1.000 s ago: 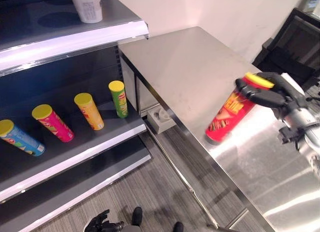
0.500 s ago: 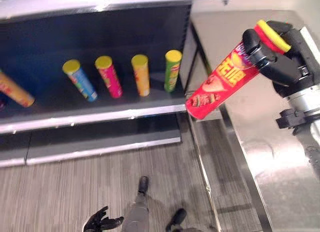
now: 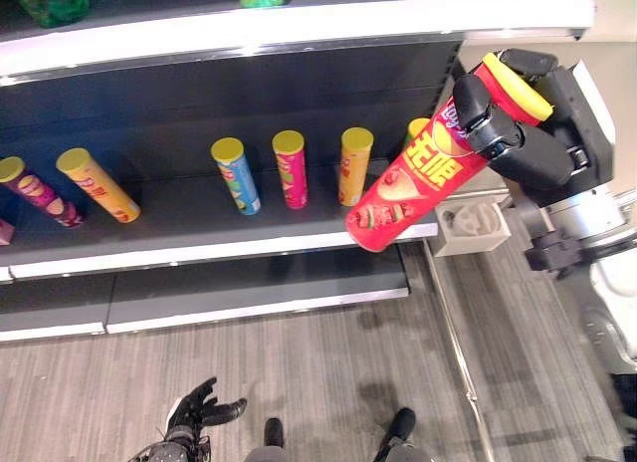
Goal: Put the goods on the table back onto the shelves and tidy them up.
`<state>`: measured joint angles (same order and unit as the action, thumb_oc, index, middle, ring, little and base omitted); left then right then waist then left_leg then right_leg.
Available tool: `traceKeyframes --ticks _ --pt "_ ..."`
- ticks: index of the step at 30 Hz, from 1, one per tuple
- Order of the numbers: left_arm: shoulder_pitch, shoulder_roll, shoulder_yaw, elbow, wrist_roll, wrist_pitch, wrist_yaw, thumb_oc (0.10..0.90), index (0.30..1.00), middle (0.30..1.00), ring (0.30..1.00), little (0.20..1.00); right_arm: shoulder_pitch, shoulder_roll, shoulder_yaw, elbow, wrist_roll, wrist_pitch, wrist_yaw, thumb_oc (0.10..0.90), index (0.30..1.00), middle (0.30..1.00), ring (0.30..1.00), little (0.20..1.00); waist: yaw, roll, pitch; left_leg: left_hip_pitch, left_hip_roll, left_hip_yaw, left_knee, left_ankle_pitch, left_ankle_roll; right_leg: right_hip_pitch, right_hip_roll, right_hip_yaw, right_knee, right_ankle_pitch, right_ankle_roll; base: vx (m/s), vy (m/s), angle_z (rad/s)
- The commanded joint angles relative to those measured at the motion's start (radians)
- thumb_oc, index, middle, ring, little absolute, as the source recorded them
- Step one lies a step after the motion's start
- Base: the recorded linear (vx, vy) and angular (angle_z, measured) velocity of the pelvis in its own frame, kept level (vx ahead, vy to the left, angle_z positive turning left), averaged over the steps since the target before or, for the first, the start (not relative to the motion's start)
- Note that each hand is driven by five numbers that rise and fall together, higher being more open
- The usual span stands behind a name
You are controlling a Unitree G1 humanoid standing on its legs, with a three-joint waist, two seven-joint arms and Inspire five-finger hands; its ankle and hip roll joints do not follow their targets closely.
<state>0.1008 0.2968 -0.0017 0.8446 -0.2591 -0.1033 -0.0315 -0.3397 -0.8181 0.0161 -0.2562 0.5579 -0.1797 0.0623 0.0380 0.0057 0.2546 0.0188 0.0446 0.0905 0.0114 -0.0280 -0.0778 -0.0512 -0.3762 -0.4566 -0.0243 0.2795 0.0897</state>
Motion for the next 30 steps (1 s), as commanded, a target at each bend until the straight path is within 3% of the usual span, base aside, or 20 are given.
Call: traceKeyframes --ticks 1,2,3,6,8,10,11,15,16,17,19,20,21,23,25,26,27,30 --pt "0.033 0.09 0.001 0.021 0.042 -0.03 0.006 0.8 0.9 0.9 0.9 0.9 -0.092 -0.035 -0.044 -0.107 -0.07 -0.085 -0.014 0.4 0.3 0.3 0.3 0.3 0.009 -0.015 -0.025 0.065 0.038 -0.017 -0.098 -0.045 -0.006 -0.115 0.074 0.242 0.011 -0.098 0.146 -0.18 0.273 0.14" --pt "0.033 0.096 0.005 0.02 0.039 -0.028 0.007 0.8 0.9 0.9 0.9 0.9 -0.087 -0.029 -0.037 -0.119 -0.081 -0.085 -0.007 0.4 0.3 0.3 0.3 0.3 0.01 -0.014 -0.02 0.052 0.023 -0.025 -0.095 -0.034 0.007 -0.117 0.104 0.282 0.057 -0.135 0.131 -0.2 0.293 0.22" --pt "0.033 0.102 0.005 0.022 0.045 -0.024 0.004 0.8 0.9 0.9 0.9 0.9 -0.087 -0.039 -0.012 -0.139 -0.129 -0.087 -0.003 0.4 0.3 0.3 0.3 0.3 0.018 -0.005 -0.016 0.028 0.003 -0.044 -0.086 -0.016 0.03 -0.091 0.176 0.294 0.151 -0.236 0.09 -0.18 0.222 0.22" --pt "0.03 0.1 -0.002 0.034 0.054 -0.018 0.004 0.8 0.9 0.9 0.9 0.9 -0.104 -0.058 0.026 -0.136 -0.203 -0.096 -0.009 0.4 0.3 0.3 0.3 0.3 0.026 -0.006 -0.011 -0.007 -0.025 -0.065 -0.06 -0.005 0.047 -0.07 0.277 0.278 0.242 -0.342 0.045 -0.12 0.119 0.37" --pt "0.03 0.096 -0.007 0.032 0.051 -0.018 -0.001 0.8 0.9 0.9 0.9 0.9 -0.111 -0.064 0.036 -0.136 -0.229 -0.086 -0.01 0.4 0.3 0.3 0.3 0.3 0.026 -0.017 -0.016 -0.009 -0.04 -0.078 -0.062 -0.004 0.046 -0.04 0.3 0.285 0.184 -0.346 0.032 -0.01 -0.015 0.15" --pt "0.034 0.073 -0.01 0.03 0.03 -0.021 0.007 0.8 0.9 0.9 0.9 0.9 -0.157 -0.032 0.098 -0.122 -0.236 -0.09 -0.022 0.4 0.3 0.3 0.3 0.3 0.034 -0.033 -0.03 -0.025 -0.063 -0.103 -0.045 -0.013 0.042 0.001 0.33 0.351 0.078 -0.316 0.022 0.06 -0.043 0.16" --pt "0.035 0.072 -0.008 0.029 0.03 -0.02 0.007 0.8 0.9 0.9 0.9 0.9 -0.161 -0.032 0.103 -0.119 -0.237 -0.091 -0.023 0.4 0.3 0.3 0.3 0.3 0.033 -0.033 -0.03 -0.025 -0.063 -0.102 -0.044 -0.014 0.042 0.003 0.331 0.352 0.074 -0.314 0.022 0.08 -0.028 0.13" --pt "0.026 0.045 -0.033 -0.009 -0.004 -0.022 0.016 0.8 0.9 0.9 0.9 0.9 -0.193 -0.058 0.149 -0.106 -0.283 -0.088 -0.041 0.4 0.3 0.3 0.3 0.3 0.031 -0.036 -0.007 -0.114 -0.064 -0.097 0.123 -0.053 0.023 0.037 0.306 0.318 0.011 -0.302 0.016 0.01 0.03 0.3" --pt "0.031 0.027 -0.041 -0.027 -0.025 -0.017 0.02 0.8 0.9 0.9 0.9 0.9 -0.201 -0.071 0.172 -0.093 -0.322 -0.071 -0.058 0.4 0.3 0.3 0.3 0.3 0.035 -0.029 -0.002 -0.136 -0.025 -0.075 0.131 -0.04 0.009 0.055 0.294 0.305 0.0 -0.305 0.019 0.01 0.097 0.78" --pt "0.032 0.026 -0.04 -0.028 -0.025 -0.017 0.021 0.8 0.9 0.9 0.9 0.9 -0.203 -0.072 0.174 -0.092 -0.323 -0.071 -0.059 0.4 0.3 0.3 0.3 0.3 0.034 -0.028 -0.001 -0.135 -0.025 -0.075 0.132 -0.041 0.008 0.056 0.295 0.305 -0.001 -0.305 0.018 0.05 0.149 0.59" --pt "0.034 0.022 -0.038 -0.015 -0.019 -0.015 0.027 0.8 0.9 0.9 0.9 0.9 -0.212 -0.065 0.191 -0.088 -0.359 -0.063 -0.064 0.4 0.3 0.3 0.3 0.3 0.04 -0.037 -0.006 -0.152 0.024 -0.083 0.111 -0.017 -0.004 0.061 0.272 0.306 -0.011 -0.305 0.027 0.08 0.157 0.15" --pt "0.031 0.028 -0.042 -0.007 -0.012 -0.014 0.037 0.8 0.9 0.9 0.9 0.9 -0.215 -0.05 0.198 -0.083 -0.371 -0.065 -0.08 0.4 0.3 0.3 0.3 0.3 0.044 -0.045 -0.005 -0.174 0.09 -0.111 0.083 0.029 -0.018 0.056 0.249 0.309 -0.008 -0.318 0.037 0.07 0.166 -0.04" --pt "0.032 0.029 -0.042 -0.007 -0.012 -0.014 0.037 0.8 0.9 0.9 0.9 0.9 -0.215 -0.05 0.199 -0.083 -0.372 -0.065 -0.081 0.4 0.3 0.3 0.3 0.3 0.044 -0.045 -0.006 -0.173 0.091 -0.112 0.079 0.031 -0.019 0.055 0.249 0.308 -0.007 -0.319 0.036 0.09 0.198 0.06" --pt "0.032 0.035 -0.044 0.001 0.0 -0.013 0.047 0.8 0.9 0.9 0.9 0.9 -0.202 -0.046 0.189 -0.065 -0.427 -0.063 -0.111 0.4 0.3 0.3 0.3 0.3 0.045 -0.043 -0.012 -0.191 0.161 -0.134 0.015 0.083 -0.036 0.059 0.224 0.309 -0.006 -0.34 0.051 0.15 0.239 0.09" --pt "0.031 0.042 -0.045 0.009 0.01 -0.008 0.053 0.8 0.9 0.9 0.9 0.9 -0.169 -0.035 0.169 -0.062 -0.459 -0.058 -0.13 0.4 0.3 0.3 0.3 0.3 0.044 -0.031 -0.021 -0.19 0.199 -0.12 -0.04 0.119 -0.054 0.073 0.206 0.304 -0.004 -0.356 0.062 0.21 0.316 0.09" --pt "0.034 0.046 -0.046 0.01 0.019 -0.011 0.055 0.8 0.9 0.9 0.9 0.9 -0.153 -0.028 0.163 -0.068 -0.461 -0.051 -0.125 0.4 0.3 0.3 0.3 0.3 0.047 -0.012 -0.039 -0.163 0.208 -0.117 -0.084 0.128 -0.07 0.084 0.204 0.305 -0.011 -0.355 0.07 0.28 0.458 0.07" --pt "0.029 0.051 -0.053 0.024 0.051 -0.008 0.056 0.8 0.9 0.9 0.9 0.9 -0.119 -0.003 0.135 -0.087 -0.49 -0.046 -0.133 0.4 0.3 0.3 0.3 0.3 0.044 0.015 -0.06 -0.145 0.188 -0.121 -0.095 0.125 -0.095 0.104 0.175 0.292 -0.022 -0.334 0.083 0.29 0.503 0.0" --pt "0.016 0.075 -0.068 0.025 0.092 -0.01 0.058 0.8 0.9 0.9 0.9 0.9 -0.107 0.045 0.124 -0.099 -0.521 -0.042 -0.146 0.4 0.3 0.3 0.3 0.3 0.05 0.011 -0.062 -0.139 0.118 -0.113 -0.06 0.083 -0.066 0.112 0.095 0.293 -0.018 -0.294 0.113 0.18 0.425 0.07"
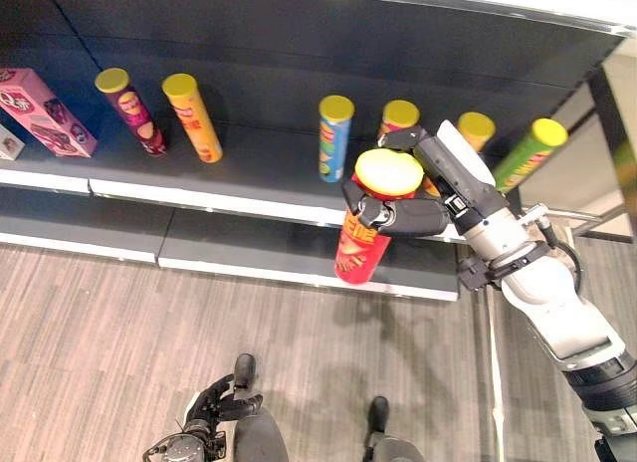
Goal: Put the goods on the table back onto the shelves and tidy them up.
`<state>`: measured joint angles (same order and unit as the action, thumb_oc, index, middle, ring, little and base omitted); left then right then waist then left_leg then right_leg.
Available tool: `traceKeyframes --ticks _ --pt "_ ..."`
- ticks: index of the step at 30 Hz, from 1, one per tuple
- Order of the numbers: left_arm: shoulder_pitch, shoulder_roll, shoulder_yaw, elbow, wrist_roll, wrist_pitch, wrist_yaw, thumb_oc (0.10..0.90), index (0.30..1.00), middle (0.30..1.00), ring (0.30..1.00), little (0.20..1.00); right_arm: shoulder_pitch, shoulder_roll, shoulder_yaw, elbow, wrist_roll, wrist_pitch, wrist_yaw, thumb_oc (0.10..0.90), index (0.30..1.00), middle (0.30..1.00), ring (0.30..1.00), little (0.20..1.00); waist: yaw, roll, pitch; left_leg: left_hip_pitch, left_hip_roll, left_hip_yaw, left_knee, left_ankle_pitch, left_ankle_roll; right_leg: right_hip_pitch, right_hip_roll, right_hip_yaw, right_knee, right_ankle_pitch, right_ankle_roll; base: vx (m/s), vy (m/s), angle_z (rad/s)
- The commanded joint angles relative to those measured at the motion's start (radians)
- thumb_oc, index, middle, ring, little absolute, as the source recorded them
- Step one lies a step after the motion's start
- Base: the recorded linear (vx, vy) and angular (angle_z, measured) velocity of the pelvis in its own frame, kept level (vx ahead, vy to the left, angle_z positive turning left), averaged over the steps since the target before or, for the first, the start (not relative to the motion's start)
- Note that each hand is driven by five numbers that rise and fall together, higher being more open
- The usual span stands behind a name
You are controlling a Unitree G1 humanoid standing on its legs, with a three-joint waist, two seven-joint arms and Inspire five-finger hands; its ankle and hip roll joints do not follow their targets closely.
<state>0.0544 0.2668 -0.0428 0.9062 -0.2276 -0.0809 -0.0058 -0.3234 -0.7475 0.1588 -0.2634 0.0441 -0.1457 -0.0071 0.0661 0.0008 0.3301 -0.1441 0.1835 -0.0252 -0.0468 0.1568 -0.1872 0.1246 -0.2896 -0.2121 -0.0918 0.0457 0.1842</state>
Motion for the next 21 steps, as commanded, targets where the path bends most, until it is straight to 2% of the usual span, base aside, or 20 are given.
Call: traceKeyframes --ticks 1,2,3,4,5,7,8,9,12,16,20,21 --pt "0.059 0.115 -0.026 -0.034 0.071 -0.033 0.035 0.8 0.9 0.9 0.9 0.9 -0.131 -0.008 -0.015 -0.091 -0.013 -0.075 -0.078 0.4 0.3 0.3 0.3 0.3 0.027 0.011 -0.135 0.024 -0.043 0.013 0.011 -0.118 0.058 -0.078 -0.017 0.056 0.067 -0.05 0.025 0.09 0.352 0.24" --pt "0.058 0.124 -0.022 -0.033 0.083 -0.034 0.041 0.8 0.9 0.9 0.9 0.9 -0.143 0.011 -0.006 -0.088 -0.022 -0.077 -0.084 0.4 0.3 0.3 0.3 0.3 0.034 0.009 -0.133 0.028 -0.065 0.03 0.02 -0.134 0.076 -0.095 -0.045 0.056 0.089 -0.03 0.031 0.07 0.56 0.31" --pt "0.072 0.144 0.016 -0.027 0.066 -0.027 0.051 0.8 0.9 0.9 0.9 0.9 -0.174 0.056 0.035 -0.086 -0.044 -0.068 -0.084 0.4 0.3 0.3 0.3 0.3 0.052 0.015 -0.119 0.05 -0.09 0.082 0.013 -0.156 0.11 -0.151 -0.072 0.014 0.173 -0.003 0.018 0.05 0.496 -0.43" --pt "0.07 0.145 0.017 -0.023 0.063 -0.025 0.049 0.8 0.9 0.9 0.9 0.9 -0.176 0.059 0.041 -0.085 -0.042 -0.071 -0.081 0.4 0.3 0.3 0.3 0.3 0.047 0.015 -0.113 0.051 -0.095 0.086 0.013 -0.155 0.114 -0.169 -0.047 0.027 0.198 -0.008 0.01 0.02 0.47 -0.67" --pt "0.066 0.142 0.014 -0.026 0.047 -0.026 0.049 0.8 0.9 0.9 0.9 0.9 -0.201 0.054 0.063 -0.077 -0.04 -0.069 -0.084 0.4 0.3 0.3 0.3 0.3 0.034 0.027 -0.089 0.064 -0.112 0.085 -0.007 -0.147 0.123 -0.225 0.054 0.062 0.194 -0.029 -0.008 0.01 0.159 -0.77" --pt "0.055 0.14 0.004 -0.024 0.046 -0.027 0.052 0.8 0.9 0.9 0.9 0.9 -0.207 0.047 0.074 -0.069 -0.036 -0.075 -0.089 0.4 0.3 0.3 0.3 0.3 0.025 0.019 -0.08 0.068 -0.125 0.078 -0.008 -0.15 0.124 -0.229 0.089 0.077 0.131 -0.033 -0.02 0.06 0.03 0.03" --pt "0.058 0.14 -0.002 -0.039 0.04 -0.026 0.041 0.8 0.9 0.9 0.9 0.9 -0.207 0.036 0.076 -0.072 -0.038 -0.07 -0.084 0.4 0.3 0.3 0.3 0.3 0.023 0.013 -0.077 0.075 -0.134 0.064 -0.007 -0.152 0.128 -0.222 0.103 0.106 0.118 -0.036 -0.027 0.1 -0.052 0.27" --pt "0.059 0.135 -0.001 -0.045 0.036 -0.022 0.043 0.8 0.9 0.9 0.9 0.9 -0.217 0.035 0.088 -0.069 -0.042 -0.066 -0.083 0.4 0.3 0.3 0.3 0.3 0.028 0.01 -0.073 0.075 -0.137 0.054 -0.01 -0.15 0.128 -0.216 0.11 0.119 0.106 -0.025 -0.023 0.09 -0.083 0.39" --pt "0.058 0.116 -0.001 -0.04 0.028 -0.027 0.052 0.8 0.9 0.9 0.9 0.9 -0.227 0.047 0.111 -0.064 -0.05 -0.063 -0.084 0.4 0.3 0.3 0.3 0.3 0.027 0.003 -0.078 0.076 -0.131 0.046 -0.024 -0.143 0.124 -0.202 0.113 0.113 0.064 -0.004 -0.022 0.04 -0.071 0.52" --pt "0.074 0.1 -0.012 -0.083 0.0 -0.026 0.056 0.8 0.9 0.9 0.9 0.9 -0.247 0.058 0.149 -0.052 -0.089 -0.053 -0.086 0.4 0.3 0.3 0.3 0.3 0.036 0.001 -0.078 0.07 -0.117 0.025 -0.025 -0.136 0.115 -0.177 0.115 0.09 0.039 -0.008 -0.022 0.06 -0.101 0.09" --pt "0.091 0.089 -0.03 -0.107 -0.004 -0.024 0.066 0.8 0.9 0.9 0.9 0.9 -0.296 0.092 0.191 0.005 -0.177 -0.033 -0.129 0.4 0.3 0.3 0.3 0.3 0.061 0.007 -0.074 0.065 -0.116 -0.004 -0.032 -0.132 0.11 -0.155 0.112 0.059 0.033 -0.017 -0.02 0.05 -0.075 0.29" --pt "0.097 0.087 -0.044 -0.108 -0.004 -0.024 0.073 0.8 0.9 0.9 0.9 0.9 -0.327 0.112 0.202 0.052 -0.257 -0.018 -0.174 0.4 0.3 0.3 0.3 0.3 0.082 0.016 -0.065 0.058 -0.118 -0.018 -0.033 -0.13 0.11 -0.155 0.108 0.048 0.031 -0.02 -0.017 0.02 -0.054 0.09"
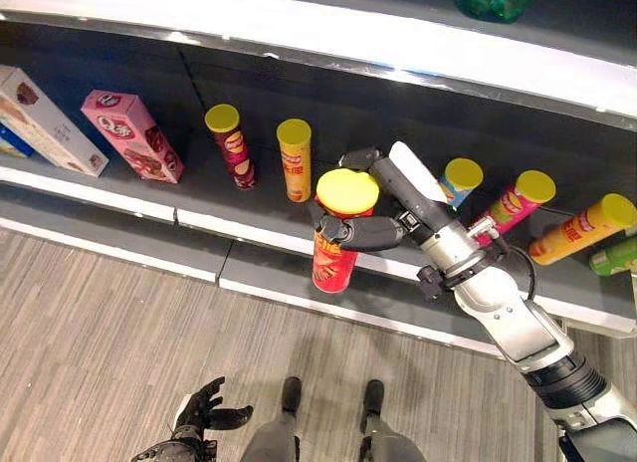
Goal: Put the goods on the table back onto the shelves and tidy them up.
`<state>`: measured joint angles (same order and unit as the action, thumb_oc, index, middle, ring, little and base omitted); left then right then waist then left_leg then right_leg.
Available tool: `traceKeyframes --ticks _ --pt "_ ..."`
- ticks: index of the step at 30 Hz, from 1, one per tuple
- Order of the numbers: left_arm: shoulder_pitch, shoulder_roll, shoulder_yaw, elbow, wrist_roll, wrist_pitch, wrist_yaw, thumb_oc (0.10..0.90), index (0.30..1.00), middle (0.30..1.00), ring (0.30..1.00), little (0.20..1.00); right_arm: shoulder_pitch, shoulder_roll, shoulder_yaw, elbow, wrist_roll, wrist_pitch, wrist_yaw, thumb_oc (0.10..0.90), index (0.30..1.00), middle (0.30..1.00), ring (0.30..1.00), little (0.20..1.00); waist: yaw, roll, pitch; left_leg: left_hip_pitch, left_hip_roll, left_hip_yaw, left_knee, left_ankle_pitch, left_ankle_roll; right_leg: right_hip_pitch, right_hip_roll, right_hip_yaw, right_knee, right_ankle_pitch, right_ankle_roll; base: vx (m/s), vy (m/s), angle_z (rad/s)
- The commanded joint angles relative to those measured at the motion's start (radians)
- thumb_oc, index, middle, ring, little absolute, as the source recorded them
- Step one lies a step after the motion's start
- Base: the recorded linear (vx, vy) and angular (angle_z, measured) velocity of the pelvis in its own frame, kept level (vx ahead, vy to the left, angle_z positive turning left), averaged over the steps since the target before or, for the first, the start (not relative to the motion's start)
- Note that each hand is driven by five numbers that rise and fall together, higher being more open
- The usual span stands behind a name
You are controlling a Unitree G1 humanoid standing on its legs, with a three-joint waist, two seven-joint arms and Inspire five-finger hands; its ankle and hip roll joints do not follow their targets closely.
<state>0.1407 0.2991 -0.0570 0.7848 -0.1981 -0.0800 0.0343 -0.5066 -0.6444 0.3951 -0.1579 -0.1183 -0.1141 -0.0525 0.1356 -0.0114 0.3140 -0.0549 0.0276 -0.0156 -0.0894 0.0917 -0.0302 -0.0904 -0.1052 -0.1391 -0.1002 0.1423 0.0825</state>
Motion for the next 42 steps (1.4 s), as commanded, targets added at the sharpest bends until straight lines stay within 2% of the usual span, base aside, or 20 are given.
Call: traceKeyframes --ticks 1,5,7,12,17,18,25,31,42 --pt "0.014 0.055 -0.031 0.009 -0.032 -0.026 0.038 0.8 0.9 0.9 0.9 0.9 -0.153 0.02 -0.033 -0.04 -0.114 -0.048 -0.148 0.4 0.3 0.3 0.3 0.3 0.017 0.032 -0.047 -0.037 0.037 -0.032 0.01 -0.065 -0.047 0.058 -0.078 -0.029 0.039 -0.118 0.085 0.0 -0.038 0.14" --pt "0.022 0.062 -0.055 -0.013 -0.037 -0.035 0.053 0.8 0.9 0.9 0.9 0.9 -0.2 0.044 -0.019 0.049 -0.224 -0.021 -0.214 0.4 0.3 0.3 0.3 0.3 0.051 0.062 -0.018 -0.08 0.027 -0.054 0.011 -0.051 -0.047 0.032 -0.09 -0.045 0.047 -0.118 0.088 -0.04 -0.004 0.27" --pt "0.02 0.061 -0.06 -0.013 -0.041 -0.036 0.053 0.8 0.9 0.9 0.9 0.9 -0.211 0.042 -0.019 0.075 -0.233 -0.017 -0.228 0.4 0.3 0.3 0.3 0.3 0.055 0.066 -0.014 -0.091 0.024 -0.058 0.01 -0.047 -0.047 0.026 -0.092 -0.051 0.047 -0.116 0.089 -0.04 0.003 0.15" --pt "-0.003 0.065 -0.096 -0.018 -0.045 -0.053 0.071 0.8 0.9 0.9 0.9 0.9 -0.281 0.004 -0.055 0.234 -0.341 0.025 -0.37 0.4 0.3 0.3 0.3 0.3 0.079 0.094 0.009 -0.145 0.012 -0.078 0.007 -0.029 -0.051 -0.003 -0.105 -0.075 0.043 -0.108 0.096 -0.04 -0.002 0.17" --pt "-0.035 0.063 -0.124 -0.033 -0.053 -0.066 0.087 0.8 0.9 0.9 0.9 0.9 -0.316 -0.026 -0.109 0.308 -0.419 0.068 -0.49 0.4 0.3 0.3 0.3 0.3 0.087 0.118 0.022 -0.178 -0.001 -0.092 0.004 -0.021 -0.052 -0.021 -0.117 -0.09 0.043 -0.104 0.102 -0.03 0.001 0.11" --pt "-0.048 0.063 -0.138 -0.045 -0.054 -0.075 0.094 0.8 0.9 0.9 0.9 0.9 -0.339 -0.049 -0.13 0.339 -0.45 0.088 -0.541 0.4 0.3 0.3 0.3 0.3 0.091 0.129 0.028 -0.194 -0.008 -0.099 0.004 -0.017 -0.052 -0.03 -0.124 -0.096 0.042 -0.1 0.106 -0.02 0.018 0.13" --pt "-0.067 0.056 -0.156 -0.064 -0.064 -0.081 0.101 0.8 0.9 0.9 0.9 0.9 -0.373 -0.083 -0.177 0.36 -0.465 0.129 -0.618 0.4 0.3 0.3 0.3 0.3 0.095 0.143 0.03 -0.222 -0.021 -0.11 0.003 -0.013 -0.051 -0.041 -0.133 -0.107 0.034 -0.093 0.113 -0.01 0.01 0.05" --pt "-0.076 0.061 -0.164 -0.08 -0.067 -0.087 0.107 0.8 0.9 0.9 0.9 0.9 -0.416 -0.105 -0.163 0.421 -0.476 0.156 -0.653 0.4 0.3 0.3 0.3 0.3 0.103 0.143 0.034 -0.235 -0.025 -0.118 0.004 -0.012 -0.052 -0.05 -0.136 -0.113 0.032 -0.091 0.116 -0.01 -0.008 0.08" --pt "-0.08 0.062 -0.173 -0.091 -0.078 -0.094 0.118 0.8 0.9 0.9 0.9 0.9 -0.417 -0.099 -0.151 0.495 -0.46 0.174 -0.69 0.4 0.3 0.3 0.3 0.3 0.115 0.155 0.04 -0.254 -0.034 -0.136 0.003 -0.004 -0.054 -0.056 -0.14 -0.132 0.032 -0.09 0.118 0.0 -0.005 0.02"
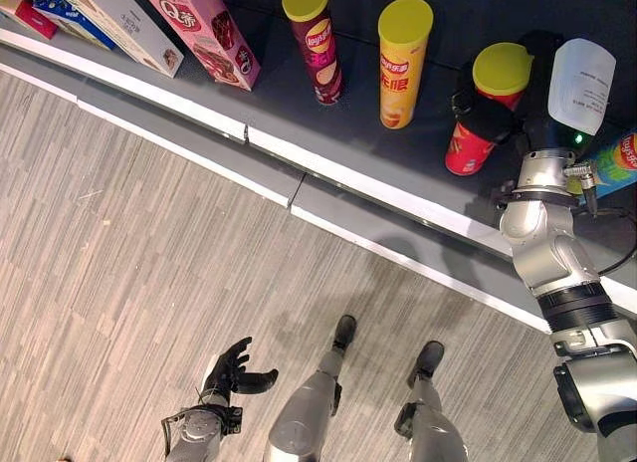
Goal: Put the goods on the table back onto the shelves and tidy them up.
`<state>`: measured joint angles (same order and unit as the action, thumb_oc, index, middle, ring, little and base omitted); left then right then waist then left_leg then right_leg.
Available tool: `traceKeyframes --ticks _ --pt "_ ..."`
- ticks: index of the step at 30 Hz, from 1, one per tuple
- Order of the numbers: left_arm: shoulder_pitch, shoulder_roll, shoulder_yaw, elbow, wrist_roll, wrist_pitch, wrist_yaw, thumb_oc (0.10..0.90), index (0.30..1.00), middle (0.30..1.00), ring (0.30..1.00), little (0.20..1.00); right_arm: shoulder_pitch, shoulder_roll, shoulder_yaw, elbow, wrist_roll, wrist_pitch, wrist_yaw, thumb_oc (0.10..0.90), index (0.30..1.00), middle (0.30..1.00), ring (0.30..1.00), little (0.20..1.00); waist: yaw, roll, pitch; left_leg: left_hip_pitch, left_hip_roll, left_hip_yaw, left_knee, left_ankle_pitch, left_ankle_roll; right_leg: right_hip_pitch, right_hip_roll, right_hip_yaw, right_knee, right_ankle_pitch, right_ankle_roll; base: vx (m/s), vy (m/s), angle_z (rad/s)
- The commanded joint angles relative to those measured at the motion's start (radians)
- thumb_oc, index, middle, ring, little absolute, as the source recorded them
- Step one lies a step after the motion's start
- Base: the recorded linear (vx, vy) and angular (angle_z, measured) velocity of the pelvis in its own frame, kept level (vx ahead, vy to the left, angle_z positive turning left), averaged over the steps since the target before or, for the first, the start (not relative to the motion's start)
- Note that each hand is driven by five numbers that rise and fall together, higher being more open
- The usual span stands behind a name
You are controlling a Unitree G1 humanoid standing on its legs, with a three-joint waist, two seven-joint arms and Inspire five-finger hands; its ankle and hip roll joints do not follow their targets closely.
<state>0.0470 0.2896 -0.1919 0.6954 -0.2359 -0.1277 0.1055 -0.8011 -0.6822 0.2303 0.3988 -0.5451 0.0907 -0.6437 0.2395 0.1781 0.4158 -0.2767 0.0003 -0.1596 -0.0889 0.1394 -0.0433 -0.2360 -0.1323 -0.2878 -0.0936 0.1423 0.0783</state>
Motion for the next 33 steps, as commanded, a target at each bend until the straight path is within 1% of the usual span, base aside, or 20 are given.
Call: traceKeyframes --ticks 1,10,26,27,28,29,33 --pt "0.013 0.071 -0.038 -0.003 -0.04 -0.046 0.048 0.8 0.9 0.9 0.9 0.9 -0.123 -0.061 0.014 -0.056 -0.031 -0.029 -0.102 0.4 0.3 0.3 0.3 0.3 0.011 -0.034 -0.062 -0.032 -0.007 0.007 0.002 -0.051 -0.041 0.089 -0.113 0.016 0.026 -0.09 0.122 0.0 0.004 0.09" --pt "0.01 0.07 -0.042 -0.003 -0.035 -0.047 0.052 0.8 0.9 0.9 0.9 0.9 -0.112 -0.059 -0.002 -0.033 -0.023 -0.019 -0.135 0.4 0.3 0.3 0.3 0.3 0.01 -0.029 -0.061 -0.039 -0.008 0.002 0.002 -0.05 -0.041 0.087 -0.116 0.007 0.026 -0.093 0.124 0.0 -0.002 0.02" --pt "0.002 0.07 -0.051 0.0 -0.028 -0.048 0.06 0.8 0.9 0.9 0.9 0.9 -0.097 -0.065 -0.004 0.001 -0.01 -0.01 -0.158 0.4 0.3 0.3 0.3 0.3 0.003 -0.03 -0.061 -0.04 -0.008 0.006 0.002 -0.052 -0.042 0.081 -0.116 0.01 0.026 -0.09 0.125 0.0 0.0 0.0" --pt "0.002 0.071 -0.053 0.0 -0.028 -0.049 0.061 0.8 0.9 0.9 0.9 0.9 -0.098 -0.063 -0.004 0.006 -0.001 -0.013 -0.158 0.452 0.378 0.378 0.378 0.378 0.002 -0.03 -0.06 -0.04 -0.008 0.008 0.002 -0.052 -0.043 0.078 -0.116 0.009 0.027 -0.089 0.125 0.0 0.0 0.0" --pt "0.002 0.071 -0.052 0.0 -0.028 -0.049 0.061 0.8 0.9 0.9 0.9 0.9 -0.098 -0.063 -0.003 0.006 0.0 -0.013 -0.158 0.547 0.521 0.521 0.521 0.521 0.002 -0.03 -0.06 -0.04 -0.008 0.008 0.002 -0.052 -0.043 0.078 -0.116 0.01 0.027 -0.089 0.125 0.0 0.0 0.0" --pt "0.002 0.071 -0.051 0.002 -0.03 -0.048 0.062 0.8 0.9 0.9 0.9 0.9 -0.098 -0.06 -0.004 0.002 0.009 -0.018 -0.157 0.8 0.9 0.9 0.9 0.9 0.0 -0.031 -0.058 -0.041 -0.006 0.009 0.002 -0.051 -0.043 0.077 -0.115 0.012 0.026 -0.089 0.125 0.0 0.0 0.0" --pt "0.003 0.072 -0.051 0.005 -0.03 -0.047 0.062 0.8 0.9 0.9 0.9 0.9 -0.094 -0.057 -0.002 0.005 0.017 -0.021 -0.157 0.8 0.9 0.9 0.9 0.9 -0.001 -0.033 -0.059 -0.039 -0.005 0.012 0.002 -0.052 -0.043 0.077 -0.115 0.014 0.026 -0.088 0.125 0.0 0.0 0.0"
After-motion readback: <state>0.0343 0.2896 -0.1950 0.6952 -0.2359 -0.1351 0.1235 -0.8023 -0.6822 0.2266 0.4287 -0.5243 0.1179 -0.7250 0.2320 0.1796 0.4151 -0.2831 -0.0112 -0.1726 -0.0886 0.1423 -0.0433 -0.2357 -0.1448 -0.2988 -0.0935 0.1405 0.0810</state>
